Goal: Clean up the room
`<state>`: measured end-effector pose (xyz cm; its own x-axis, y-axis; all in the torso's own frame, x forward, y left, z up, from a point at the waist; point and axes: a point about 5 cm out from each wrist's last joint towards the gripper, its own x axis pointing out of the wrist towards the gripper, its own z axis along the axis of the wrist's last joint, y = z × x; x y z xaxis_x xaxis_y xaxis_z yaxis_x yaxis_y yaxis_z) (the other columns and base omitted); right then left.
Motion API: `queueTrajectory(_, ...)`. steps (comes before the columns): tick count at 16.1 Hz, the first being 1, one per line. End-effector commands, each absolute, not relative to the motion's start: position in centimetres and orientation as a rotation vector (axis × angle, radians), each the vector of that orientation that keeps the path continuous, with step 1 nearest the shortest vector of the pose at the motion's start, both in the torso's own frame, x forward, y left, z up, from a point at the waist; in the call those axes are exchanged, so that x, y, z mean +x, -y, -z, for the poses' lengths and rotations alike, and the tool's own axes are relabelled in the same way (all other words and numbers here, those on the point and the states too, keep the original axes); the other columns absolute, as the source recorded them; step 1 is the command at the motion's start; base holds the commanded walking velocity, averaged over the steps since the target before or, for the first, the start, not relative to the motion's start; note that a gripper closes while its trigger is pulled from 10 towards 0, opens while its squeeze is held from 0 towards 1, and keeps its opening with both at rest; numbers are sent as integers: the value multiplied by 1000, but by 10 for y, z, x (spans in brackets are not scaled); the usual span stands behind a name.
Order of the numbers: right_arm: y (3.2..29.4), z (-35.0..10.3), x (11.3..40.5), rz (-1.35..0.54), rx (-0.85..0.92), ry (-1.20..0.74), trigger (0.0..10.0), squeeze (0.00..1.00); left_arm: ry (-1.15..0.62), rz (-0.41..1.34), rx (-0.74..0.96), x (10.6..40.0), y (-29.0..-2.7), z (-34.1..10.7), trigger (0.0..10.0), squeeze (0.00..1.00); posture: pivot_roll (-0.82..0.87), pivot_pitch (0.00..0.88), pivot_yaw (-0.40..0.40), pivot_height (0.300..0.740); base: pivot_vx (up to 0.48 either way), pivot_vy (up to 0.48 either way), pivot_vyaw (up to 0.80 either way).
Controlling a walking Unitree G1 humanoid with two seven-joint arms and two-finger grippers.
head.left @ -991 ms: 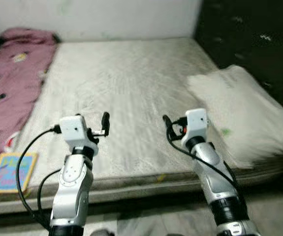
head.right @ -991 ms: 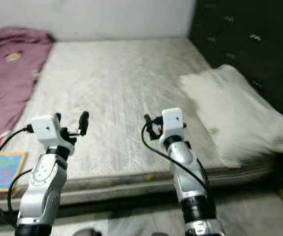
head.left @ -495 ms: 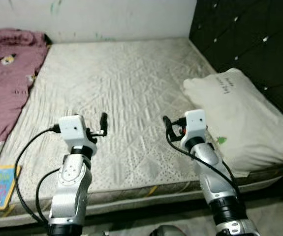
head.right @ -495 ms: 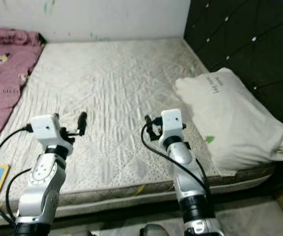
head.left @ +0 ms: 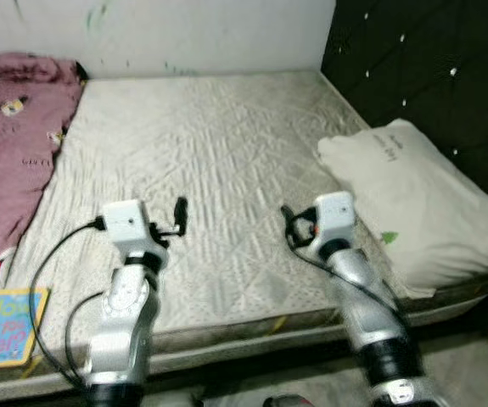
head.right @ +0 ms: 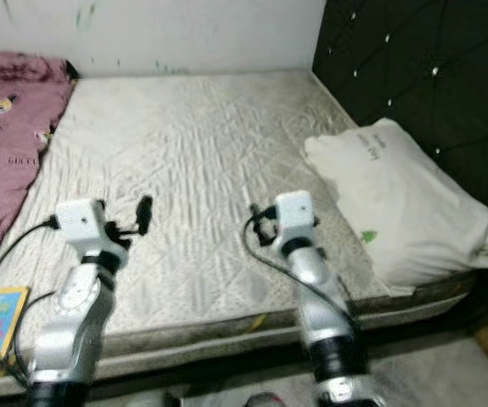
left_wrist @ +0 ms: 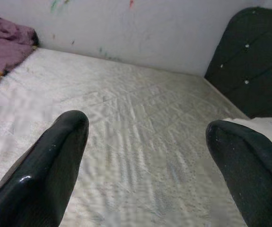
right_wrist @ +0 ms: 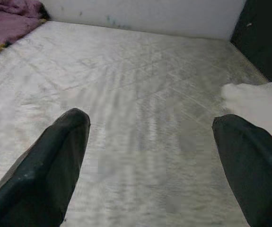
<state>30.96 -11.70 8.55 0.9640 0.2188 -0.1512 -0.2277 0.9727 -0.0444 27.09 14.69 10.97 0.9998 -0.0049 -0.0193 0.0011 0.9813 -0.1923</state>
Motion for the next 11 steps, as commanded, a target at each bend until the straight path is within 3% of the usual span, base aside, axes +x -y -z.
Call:
queueTrajectory(1,114,-91,314,-242,-74,-127,10000,0,3,12,-196,274,-146,-117,10000,0,-109,2,7,740,0,480,0)
queueTrajectory(11,120,-89,312,-243,-98,-142,10000,0,-26,-48,-193,265,-162,-109,10000,0,-110,47,-16,740,0,480,0)
